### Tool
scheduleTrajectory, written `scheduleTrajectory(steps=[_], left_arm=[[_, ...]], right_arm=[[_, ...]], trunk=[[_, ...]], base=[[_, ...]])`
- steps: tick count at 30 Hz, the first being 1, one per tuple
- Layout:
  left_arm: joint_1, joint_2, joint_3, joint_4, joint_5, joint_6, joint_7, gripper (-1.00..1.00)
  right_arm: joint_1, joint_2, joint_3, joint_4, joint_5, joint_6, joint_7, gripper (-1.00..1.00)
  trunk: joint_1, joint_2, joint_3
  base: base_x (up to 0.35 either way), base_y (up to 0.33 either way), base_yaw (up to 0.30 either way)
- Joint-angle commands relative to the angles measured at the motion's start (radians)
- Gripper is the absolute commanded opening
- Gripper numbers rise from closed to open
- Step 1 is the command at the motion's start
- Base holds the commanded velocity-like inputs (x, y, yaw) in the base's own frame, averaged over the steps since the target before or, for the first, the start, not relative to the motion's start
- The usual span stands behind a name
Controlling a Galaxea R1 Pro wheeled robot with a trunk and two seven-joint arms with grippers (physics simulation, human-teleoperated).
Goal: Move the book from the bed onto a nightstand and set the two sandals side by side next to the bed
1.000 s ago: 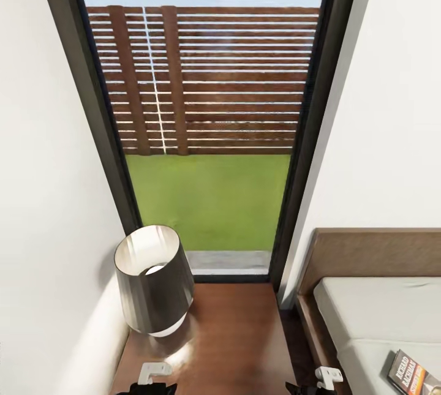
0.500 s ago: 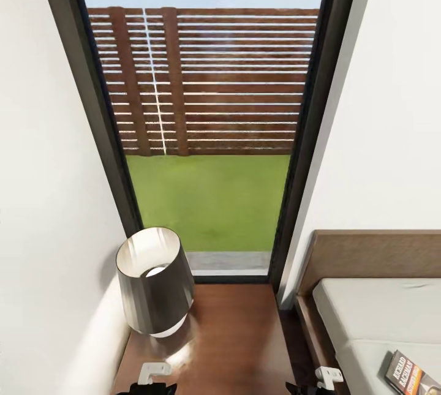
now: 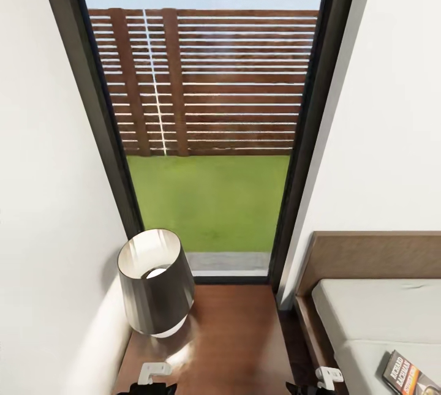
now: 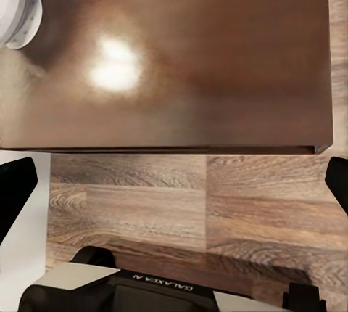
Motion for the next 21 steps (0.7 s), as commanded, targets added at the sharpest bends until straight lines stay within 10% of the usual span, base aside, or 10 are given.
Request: scheduleTrajectory(steps=[1,21], left_arm=[[-0.001,0.000,-0.001,0.001,0.006,-0.003,-0.003,1.00],[-0.001,0.000,-0.002,0.001,0.006,-0.003,-0.003,1.00]], right_arm=[[-0.001,0.000,0.000,0.002,-0.007,-0.001,0.005,1.00],[-0.001,0.000,0.000,0.002,-0.007,-0.001,0.005,1.00]], trunk=[[-0.004,0.006,0.002],[-0.080,0.146,0.064]], base=[[0.000,0.000,0.000],[0.000,0.000,0.000]])
